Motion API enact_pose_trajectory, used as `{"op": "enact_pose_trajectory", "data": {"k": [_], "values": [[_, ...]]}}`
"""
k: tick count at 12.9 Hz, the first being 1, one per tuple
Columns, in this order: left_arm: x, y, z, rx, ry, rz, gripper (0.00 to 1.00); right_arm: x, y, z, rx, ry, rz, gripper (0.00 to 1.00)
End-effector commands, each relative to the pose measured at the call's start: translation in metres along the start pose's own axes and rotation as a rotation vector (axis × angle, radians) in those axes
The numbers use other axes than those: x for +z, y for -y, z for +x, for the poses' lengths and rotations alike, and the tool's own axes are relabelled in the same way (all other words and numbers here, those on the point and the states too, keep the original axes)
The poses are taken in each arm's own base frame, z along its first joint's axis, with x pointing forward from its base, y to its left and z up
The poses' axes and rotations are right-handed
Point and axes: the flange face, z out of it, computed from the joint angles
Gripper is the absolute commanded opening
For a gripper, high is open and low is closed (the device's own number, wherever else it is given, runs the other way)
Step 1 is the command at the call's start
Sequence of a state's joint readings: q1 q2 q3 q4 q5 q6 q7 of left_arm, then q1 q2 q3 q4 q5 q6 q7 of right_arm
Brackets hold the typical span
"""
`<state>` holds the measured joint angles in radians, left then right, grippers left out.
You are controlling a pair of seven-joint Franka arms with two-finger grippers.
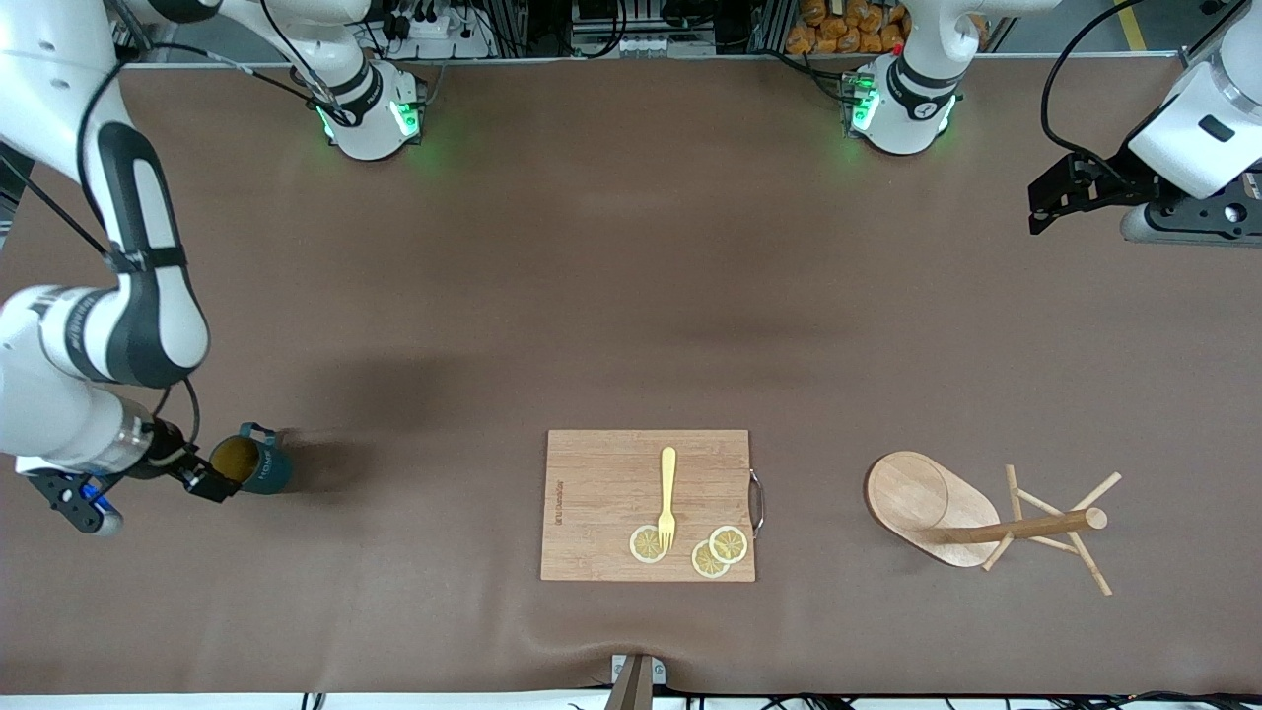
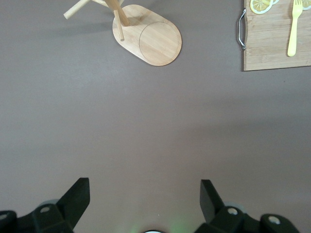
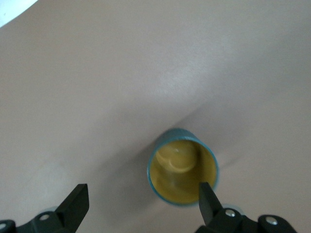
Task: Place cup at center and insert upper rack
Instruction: 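Lower the right gripper over the mug rim and close it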
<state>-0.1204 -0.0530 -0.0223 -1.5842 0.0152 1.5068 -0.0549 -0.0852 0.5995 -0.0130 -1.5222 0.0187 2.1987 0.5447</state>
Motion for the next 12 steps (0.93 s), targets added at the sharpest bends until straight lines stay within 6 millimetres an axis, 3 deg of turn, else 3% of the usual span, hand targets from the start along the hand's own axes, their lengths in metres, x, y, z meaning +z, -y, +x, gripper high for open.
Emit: {"op": "enact_pose_trajectory", "data": {"k": [1, 6, 12], "values": [[-0.002, -0.009, 0.000, -0.003, 0.005, -0.011, 1.00, 0.026, 0.008, 0.011, 0.033, -0.025, 0.014, 1.00], [-0.001, -0.009, 0.000, -0.003, 0.008, -0.011, 1.00, 0.054, 0.025, -0.007, 0.038, 0.007, 0.003, 1.00], [0.000, -0.010, 0.001, 0.000, 0.010, -0.011, 1.00, 0.085, 0.011, -0.001, 0.060, 0.008, -0.001, 1.00]]}}
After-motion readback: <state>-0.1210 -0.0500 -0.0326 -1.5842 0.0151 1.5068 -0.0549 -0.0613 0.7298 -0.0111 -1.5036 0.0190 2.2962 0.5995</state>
